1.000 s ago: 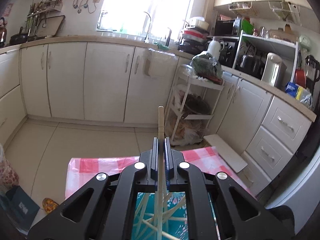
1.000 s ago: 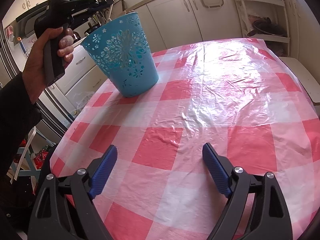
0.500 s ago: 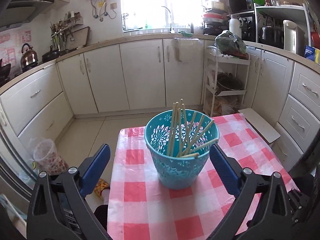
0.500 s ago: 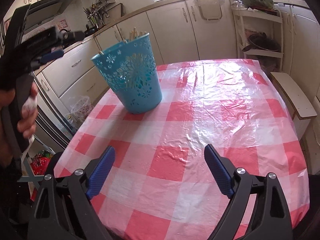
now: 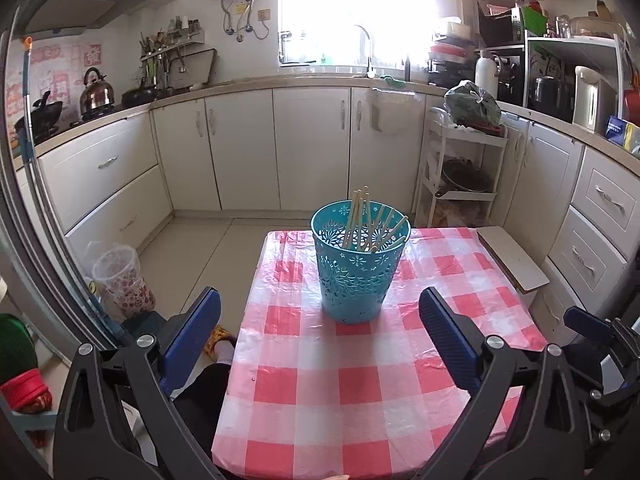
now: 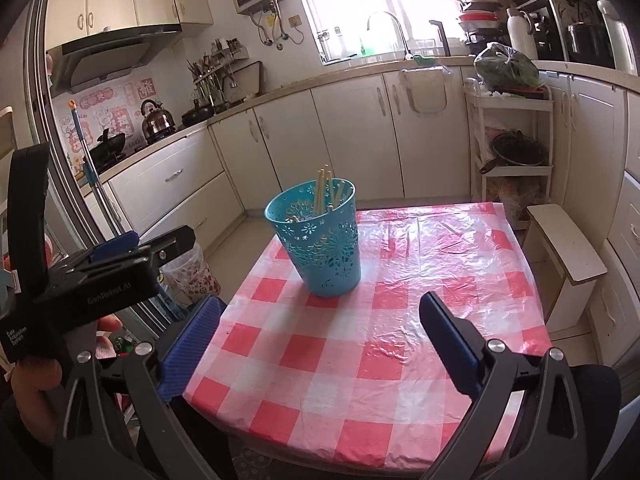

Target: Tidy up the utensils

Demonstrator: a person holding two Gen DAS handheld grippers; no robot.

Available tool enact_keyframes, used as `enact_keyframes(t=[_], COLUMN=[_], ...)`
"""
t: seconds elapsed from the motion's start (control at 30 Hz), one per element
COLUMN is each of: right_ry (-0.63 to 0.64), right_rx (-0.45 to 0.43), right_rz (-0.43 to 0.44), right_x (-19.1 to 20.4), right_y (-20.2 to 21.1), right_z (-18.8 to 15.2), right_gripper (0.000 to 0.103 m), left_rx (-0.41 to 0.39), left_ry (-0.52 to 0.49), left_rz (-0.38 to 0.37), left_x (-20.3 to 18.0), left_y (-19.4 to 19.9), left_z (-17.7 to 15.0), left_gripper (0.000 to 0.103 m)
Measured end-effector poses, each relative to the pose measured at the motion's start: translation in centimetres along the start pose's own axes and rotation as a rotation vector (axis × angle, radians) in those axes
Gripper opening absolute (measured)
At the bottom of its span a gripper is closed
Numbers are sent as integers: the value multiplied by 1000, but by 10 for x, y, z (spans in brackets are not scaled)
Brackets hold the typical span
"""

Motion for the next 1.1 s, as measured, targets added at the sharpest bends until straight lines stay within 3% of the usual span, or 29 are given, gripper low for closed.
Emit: enact_keyframes(t=[0.47,0.53,0.6,0.77,0.97,1.1], right_ry=[-15,-21,-37,-22,-72,-90], right_rx=[-18,-18,-10,18,17,-7], right_rz=[-31,-37,-41,-60,-106,-109], right_x=[23,27,30,42,39,43], right_y=[31,35,37,42,51,60], right_z=[0,0,-5,-21,-32,-35], right_gripper=[95,95,95,95,96,96], left_rx=[29,62,107,98,93,83], left_ry=[11,4,-21,-45,22,27], left_rz=[47,56,80,149,91,100], left_x=[15,17,18,22,31,34], left_y=[40,44,46,61,74,80], left_z=[-7,-11,-17,-27,-31,-31], left_gripper=[95,95,95,95,95,95])
Point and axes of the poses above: each gripper's, at about its wrist camera, not at the fingertips, and y roughly against the way its jaws point, x to its left, z to its top, the point moved 6 cm from there along -y, roughly the way its jaws point, and after that the axes turned 11 degrees about z, right-handed, at the moved point
